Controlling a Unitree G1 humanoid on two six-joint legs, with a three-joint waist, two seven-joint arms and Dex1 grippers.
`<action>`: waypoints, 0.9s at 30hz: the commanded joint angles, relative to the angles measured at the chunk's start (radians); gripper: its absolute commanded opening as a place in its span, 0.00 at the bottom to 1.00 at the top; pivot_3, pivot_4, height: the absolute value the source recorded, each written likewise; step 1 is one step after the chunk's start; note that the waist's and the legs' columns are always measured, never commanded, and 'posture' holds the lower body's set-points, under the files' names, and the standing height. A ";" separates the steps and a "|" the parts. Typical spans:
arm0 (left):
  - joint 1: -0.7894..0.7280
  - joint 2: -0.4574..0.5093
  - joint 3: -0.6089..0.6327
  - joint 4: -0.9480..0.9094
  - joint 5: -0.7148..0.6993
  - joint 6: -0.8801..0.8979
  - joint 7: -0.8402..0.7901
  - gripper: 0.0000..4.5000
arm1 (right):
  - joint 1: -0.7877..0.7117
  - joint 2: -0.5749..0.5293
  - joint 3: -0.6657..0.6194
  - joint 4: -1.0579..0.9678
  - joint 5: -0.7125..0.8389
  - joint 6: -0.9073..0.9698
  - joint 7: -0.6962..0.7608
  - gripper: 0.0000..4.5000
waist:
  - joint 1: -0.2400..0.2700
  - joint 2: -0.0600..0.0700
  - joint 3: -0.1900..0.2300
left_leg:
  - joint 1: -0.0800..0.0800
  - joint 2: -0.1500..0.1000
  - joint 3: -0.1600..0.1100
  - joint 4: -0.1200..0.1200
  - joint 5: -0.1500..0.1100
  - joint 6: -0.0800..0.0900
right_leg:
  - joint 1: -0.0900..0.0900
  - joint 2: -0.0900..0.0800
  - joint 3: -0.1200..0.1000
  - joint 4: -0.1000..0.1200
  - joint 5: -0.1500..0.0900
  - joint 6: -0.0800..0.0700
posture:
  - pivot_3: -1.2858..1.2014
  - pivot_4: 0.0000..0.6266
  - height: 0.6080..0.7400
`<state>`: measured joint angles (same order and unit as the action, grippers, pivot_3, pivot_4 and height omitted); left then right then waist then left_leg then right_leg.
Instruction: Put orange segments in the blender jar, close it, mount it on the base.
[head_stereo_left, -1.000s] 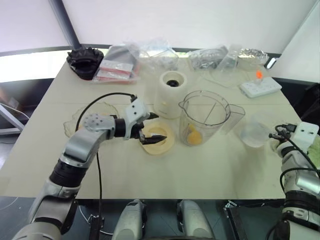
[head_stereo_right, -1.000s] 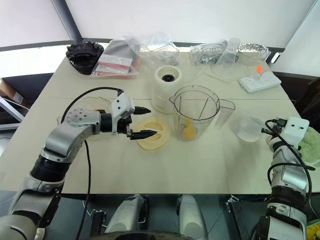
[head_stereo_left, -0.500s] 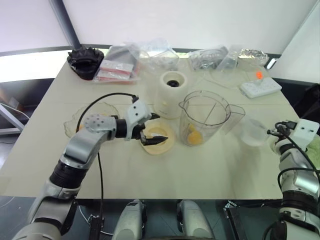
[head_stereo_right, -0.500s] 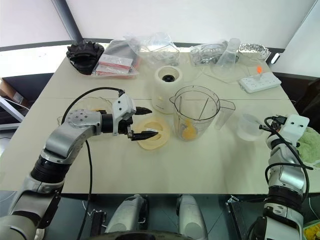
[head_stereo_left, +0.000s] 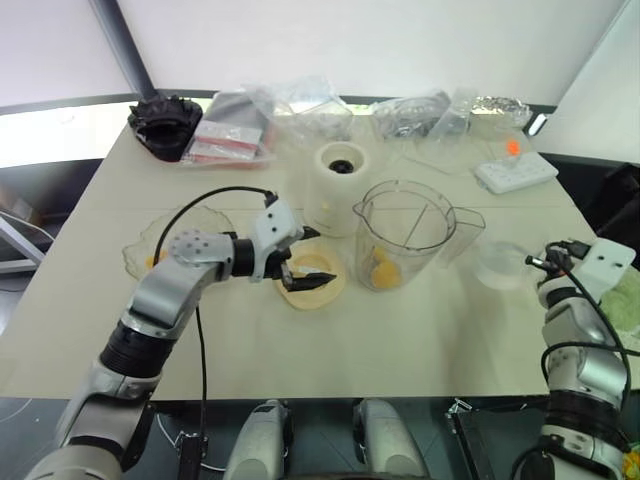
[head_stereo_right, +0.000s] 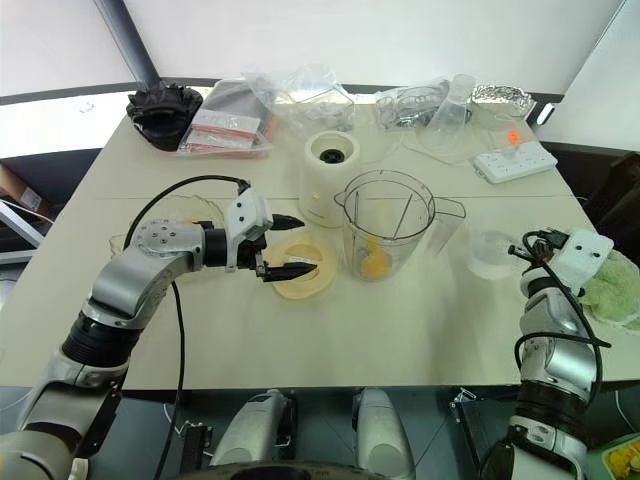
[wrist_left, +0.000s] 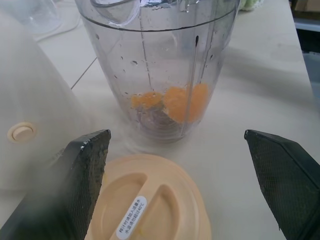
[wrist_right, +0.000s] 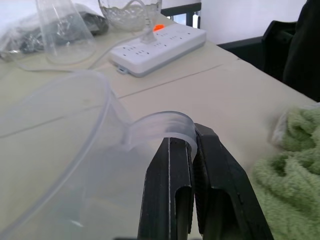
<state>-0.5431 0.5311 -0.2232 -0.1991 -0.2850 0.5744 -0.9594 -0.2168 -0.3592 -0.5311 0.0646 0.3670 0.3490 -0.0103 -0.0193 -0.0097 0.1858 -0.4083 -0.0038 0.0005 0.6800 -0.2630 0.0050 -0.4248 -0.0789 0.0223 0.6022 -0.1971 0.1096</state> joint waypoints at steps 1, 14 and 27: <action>0.003 0.004 -0.009 -0.029 -0.001 -0.021 -0.009 1.00 | -0.045 0.010 -0.007 -0.136 0.037 0.012 -0.028 0.00 | 0.001 0.002 0.001 | 0.000 0.000 0.000 0.000 0.000 0.000 | 0.000 0.000 0.000 0.000 0.000 0.000 | 0.52 0.24 1.00; -0.001 0.010 -0.009 -0.031 -0.002 -0.021 -0.017 1.00 | -0.195 0.013 -0.026 -0.247 0.128 0.125 -0.127 0.00 | 0.004 0.004 0.002 | -0.001 0.000 0.000 -0.001 0.000 0.000 | -0.002 0.000 0.000 0.000 0.000 0.000 | 0.52 0.24 1.00; -0.019 -0.081 0.180 -0.048 -0.216 0.099 0.060 1.00 | -0.348 -0.209 0.040 -0.269 0.114 0.220 -0.001 0.00 | 0.002 0.004 0.003 | -0.001 -0.001 0.001 -0.002 0.000 0.000 | -0.002 0.000 0.000 0.000 0.000 0.000 | 0.52 0.24 1.00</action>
<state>-0.5513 0.4513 -0.0795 -0.2153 -0.4675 0.6721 -0.9065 -0.5245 -0.5413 -0.4826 -0.1302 0.4758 0.5841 -0.0307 -0.0168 -0.0055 0.1886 -0.4095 -0.0048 0.0013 0.6776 -0.2630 0.0051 -0.4273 -0.0787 0.0221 0.6023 -0.1973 0.1100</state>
